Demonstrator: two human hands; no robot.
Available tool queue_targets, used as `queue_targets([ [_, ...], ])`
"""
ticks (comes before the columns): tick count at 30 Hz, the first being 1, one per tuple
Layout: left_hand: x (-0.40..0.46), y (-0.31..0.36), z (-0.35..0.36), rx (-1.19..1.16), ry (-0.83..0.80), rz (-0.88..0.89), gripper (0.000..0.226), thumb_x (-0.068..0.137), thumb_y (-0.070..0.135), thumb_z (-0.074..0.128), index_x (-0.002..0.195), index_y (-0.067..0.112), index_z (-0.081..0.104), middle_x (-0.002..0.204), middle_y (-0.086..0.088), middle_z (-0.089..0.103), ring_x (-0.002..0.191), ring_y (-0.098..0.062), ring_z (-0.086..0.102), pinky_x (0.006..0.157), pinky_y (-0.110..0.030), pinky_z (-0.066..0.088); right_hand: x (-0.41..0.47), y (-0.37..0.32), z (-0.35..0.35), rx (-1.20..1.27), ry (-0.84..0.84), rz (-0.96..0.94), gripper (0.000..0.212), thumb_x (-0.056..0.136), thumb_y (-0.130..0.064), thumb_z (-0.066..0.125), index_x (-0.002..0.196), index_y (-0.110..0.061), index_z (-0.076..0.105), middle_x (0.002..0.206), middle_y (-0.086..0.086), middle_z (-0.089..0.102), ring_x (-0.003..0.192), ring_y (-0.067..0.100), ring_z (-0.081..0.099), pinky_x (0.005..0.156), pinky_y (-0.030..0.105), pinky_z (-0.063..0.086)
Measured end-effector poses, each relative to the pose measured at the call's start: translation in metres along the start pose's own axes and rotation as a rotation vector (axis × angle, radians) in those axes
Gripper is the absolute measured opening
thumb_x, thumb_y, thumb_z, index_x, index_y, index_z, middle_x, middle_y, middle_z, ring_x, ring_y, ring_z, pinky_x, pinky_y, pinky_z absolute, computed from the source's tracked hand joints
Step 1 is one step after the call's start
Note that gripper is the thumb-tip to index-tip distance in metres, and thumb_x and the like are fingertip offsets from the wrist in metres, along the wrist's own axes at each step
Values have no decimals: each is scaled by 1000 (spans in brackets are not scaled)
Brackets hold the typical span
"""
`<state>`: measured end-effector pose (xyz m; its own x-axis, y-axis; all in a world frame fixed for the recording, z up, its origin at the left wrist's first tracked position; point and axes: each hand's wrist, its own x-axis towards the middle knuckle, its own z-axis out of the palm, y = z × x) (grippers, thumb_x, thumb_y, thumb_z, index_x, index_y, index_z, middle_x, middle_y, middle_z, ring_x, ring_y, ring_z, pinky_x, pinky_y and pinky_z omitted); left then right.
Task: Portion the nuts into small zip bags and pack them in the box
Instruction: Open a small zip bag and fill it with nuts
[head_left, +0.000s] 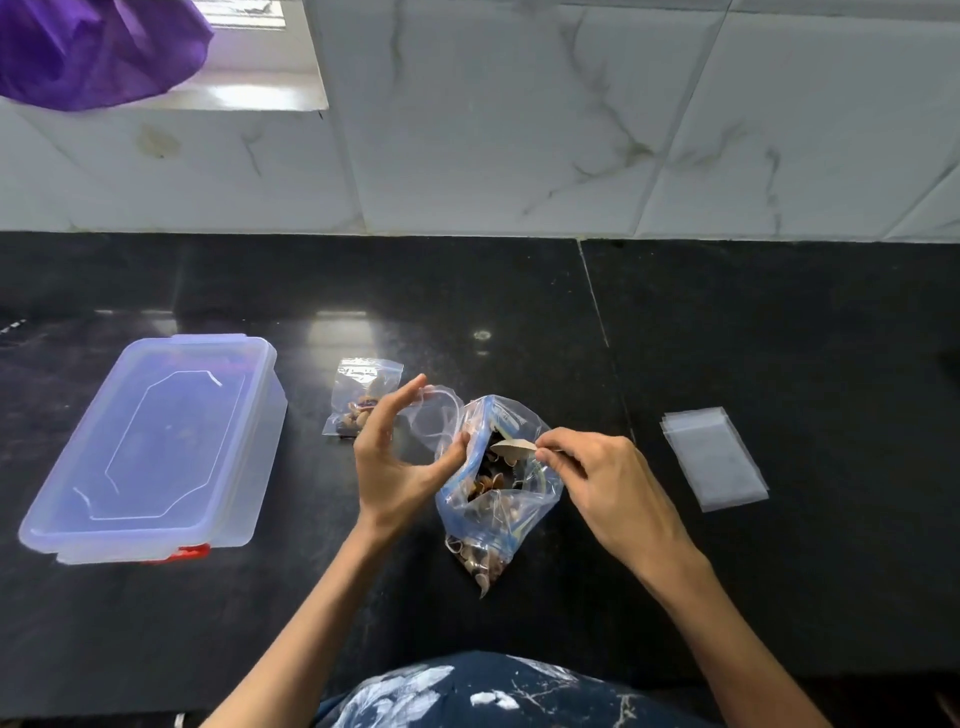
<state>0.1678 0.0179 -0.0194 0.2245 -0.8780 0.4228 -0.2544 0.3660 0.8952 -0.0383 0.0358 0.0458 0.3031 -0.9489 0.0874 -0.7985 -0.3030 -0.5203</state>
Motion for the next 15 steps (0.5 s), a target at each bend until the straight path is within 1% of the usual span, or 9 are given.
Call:
queue_targets([
  [1, -6, -3, 3, 5, 24, 11, 65, 67, 30, 79, 121, 1, 56, 116, 22, 61, 107, -14, 62, 95, -25, 46, -1, -1, 0, 4, -11, -2, 19, 95, -30, 51, 104, -21, 66, 89, -6, 67, 79, 7, 62, 69, 31, 54],
  [3, -14, -7, 9, 5, 66, 20, 65, 69, 28, 78, 121, -2, 55, 115, 5, 63, 104, -22, 63, 94, -32, 48, -2, -3, -1, 6, -42, -11, 19, 95, -30, 51, 103, -20, 65, 89, -6, 67, 80, 7, 62, 70, 30, 54],
  [5, -18, -8, 14, 8, 93, 19, 62, 71, 26, 78, 122, 0, 53, 110, -9, 63, 102, -26, 63, 92, -35, 49, -3, -5, -1, -16, -72, -21, 18, 96, -29, 51, 103, -20, 65, 91, -6, 67, 81, 6, 62, 73, 28, 54],
  [7, -20, -10, 18, 18, 105, 23, 62, 72, 26, 77, 123, 3, 52, 109, -15, 63, 101, -28, 62, 92, -39, 50, -3, -8, 0, -19, -104, -13, 17, 97, -28, 50, 103, -20, 64, 92, -6, 66, 81, 5, 62, 73, 26, 54],
  [10, -23, -12, 22, 9, 129, 12, 61, 73, 28, 76, 123, 4, 51, 109, -9, 61, 102, -25, 61, 92, -39, 50, -4, -10, -3, 49, -144, 33, 16, 97, -30, 50, 99, -22, 64, 86, -8, 65, 77, 3, 62, 70, 26, 54],
  [13, -26, -9, 26, -6, 160, 6, 58, 73, 27, 75, 121, 4, 52, 108, 1, 61, 100, -12, 62, 91, -28, 49, -1, -6, -6, 81, -108, 94, 16, 96, -30, 51, 98, -22, 65, 78, -11, 63, 73, 2, 61, 67, 22, 53],
  [15, -26, -9, 27, -15, 172, 0, 57, 72, 25, 75, 120, 4, 52, 107, 5, 61, 98, -7, 61, 90, -22, 47, 2, -6, -6, 73, -85, 104, 18, 96, -30, 51, 100, -21, 66, 78, -12, 62, 73, 2, 60, 68, 23, 52],
])
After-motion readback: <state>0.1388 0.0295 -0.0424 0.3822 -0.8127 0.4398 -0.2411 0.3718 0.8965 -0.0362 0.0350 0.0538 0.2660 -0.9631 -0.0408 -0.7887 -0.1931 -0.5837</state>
